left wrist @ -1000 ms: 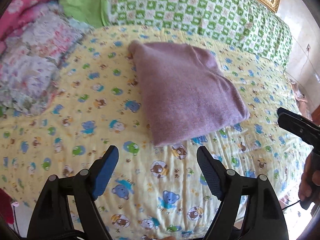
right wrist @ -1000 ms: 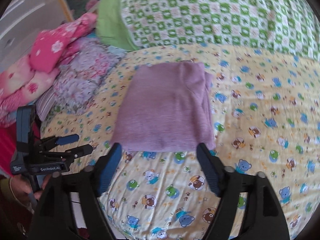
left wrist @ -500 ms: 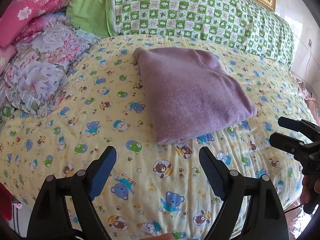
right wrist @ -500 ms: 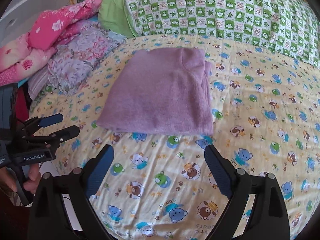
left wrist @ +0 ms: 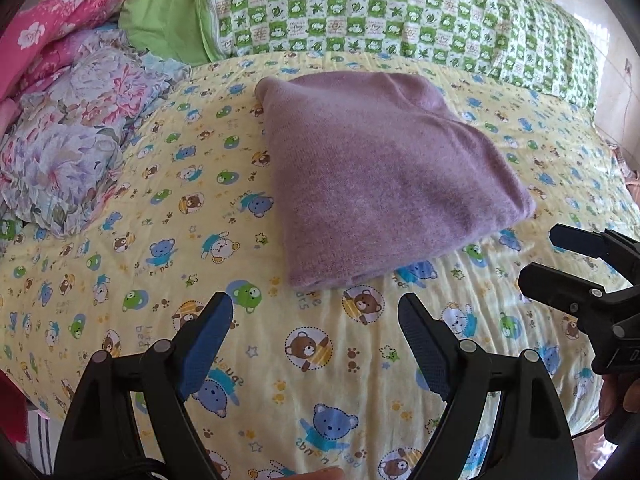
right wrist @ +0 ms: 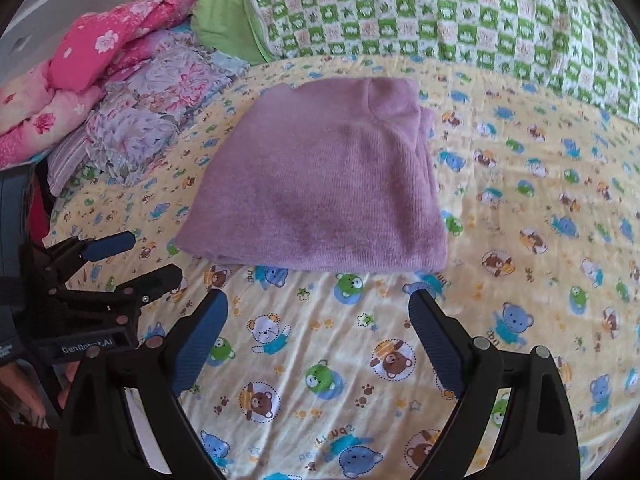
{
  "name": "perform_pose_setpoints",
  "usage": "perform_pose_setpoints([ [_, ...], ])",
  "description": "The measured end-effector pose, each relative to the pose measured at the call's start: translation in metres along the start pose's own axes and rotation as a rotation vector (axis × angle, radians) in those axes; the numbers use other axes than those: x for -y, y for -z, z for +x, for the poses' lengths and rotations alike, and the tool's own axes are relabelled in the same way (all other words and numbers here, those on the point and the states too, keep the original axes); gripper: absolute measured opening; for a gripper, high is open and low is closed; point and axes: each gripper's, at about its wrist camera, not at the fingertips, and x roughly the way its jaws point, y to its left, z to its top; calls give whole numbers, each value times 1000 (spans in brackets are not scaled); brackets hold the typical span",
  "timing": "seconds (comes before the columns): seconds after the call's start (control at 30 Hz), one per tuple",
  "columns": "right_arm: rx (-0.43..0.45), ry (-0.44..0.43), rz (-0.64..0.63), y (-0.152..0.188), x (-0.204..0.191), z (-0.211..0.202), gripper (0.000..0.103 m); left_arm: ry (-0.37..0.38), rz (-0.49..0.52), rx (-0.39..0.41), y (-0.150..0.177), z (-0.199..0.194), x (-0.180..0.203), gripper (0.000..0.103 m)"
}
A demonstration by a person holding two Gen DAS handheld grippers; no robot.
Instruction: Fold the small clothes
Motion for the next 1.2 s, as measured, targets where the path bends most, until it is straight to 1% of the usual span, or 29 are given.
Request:
perform_pose_setpoints([
  [0.2, 11, 13, -12, 0, 3, 3, 92, -16, -23, -23, -2, 7, -4, 85],
  [0.4, 25, 17, -30, -2, 5, 5, 92, -31, -33, -19, -6, 10, -3, 85],
  [0.7, 37, 16, -55, -5, 5, 10, 92, -56, -25, 17, -13, 5, 0, 85],
  [1.2, 40, 19, -46, -10, 6, 12, 92, -60, -46, 12, -14, 5, 0, 85],
])
